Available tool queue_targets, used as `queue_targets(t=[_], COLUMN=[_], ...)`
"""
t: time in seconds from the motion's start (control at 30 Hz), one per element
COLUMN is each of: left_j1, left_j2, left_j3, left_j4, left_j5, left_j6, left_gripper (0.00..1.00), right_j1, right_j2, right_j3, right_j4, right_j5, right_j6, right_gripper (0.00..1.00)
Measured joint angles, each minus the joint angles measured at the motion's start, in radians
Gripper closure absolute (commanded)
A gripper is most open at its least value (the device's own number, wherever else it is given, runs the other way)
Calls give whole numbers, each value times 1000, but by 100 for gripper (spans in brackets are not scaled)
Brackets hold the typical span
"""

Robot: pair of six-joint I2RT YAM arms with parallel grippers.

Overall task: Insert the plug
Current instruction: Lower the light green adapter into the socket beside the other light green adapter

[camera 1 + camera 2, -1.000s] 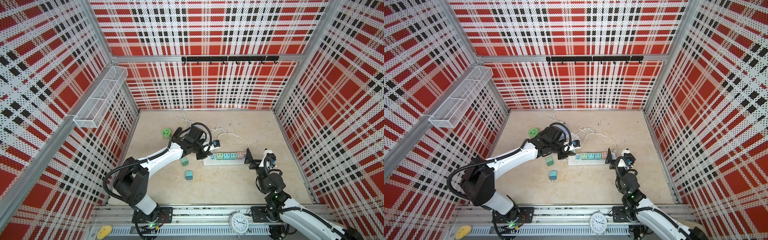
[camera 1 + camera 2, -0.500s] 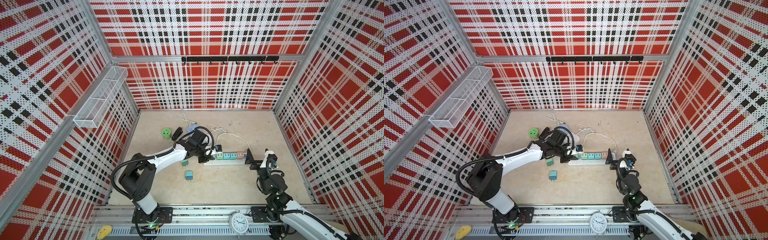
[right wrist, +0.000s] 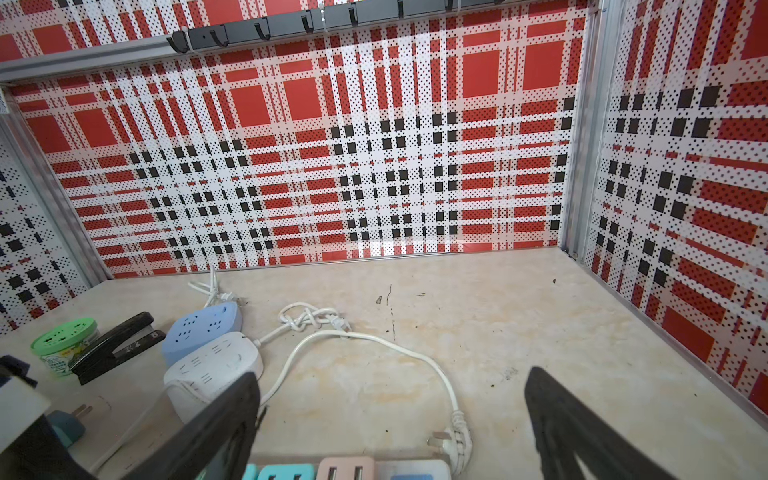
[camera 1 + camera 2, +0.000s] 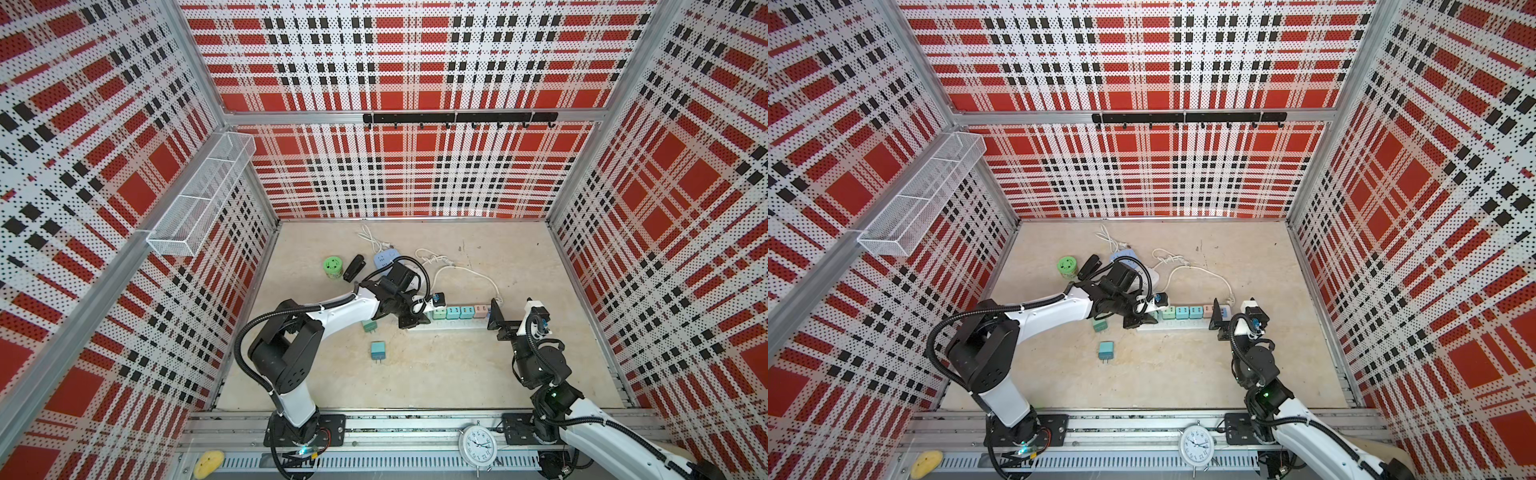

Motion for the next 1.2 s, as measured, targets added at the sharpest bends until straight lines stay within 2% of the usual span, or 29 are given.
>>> queue_targets(t=[0.33, 0.77, 1.2], left_j1=[0, 4, 21], left_j2=[22, 44, 76], left_j3=[14, 38, 60], left_j4=[5, 6, 41], left_j5=[0, 0, 3], left_j6=[-8, -28, -72], left_gripper=[100, 100, 100], right_j1=[0, -1, -1], right_j2=[14, 162, 73], right_j3=[0, 0, 0], right_j4=[10, 51, 42], right_j5=[6, 6, 8], right_j6=[0, 0, 4], right_gripper=[0, 0, 0])
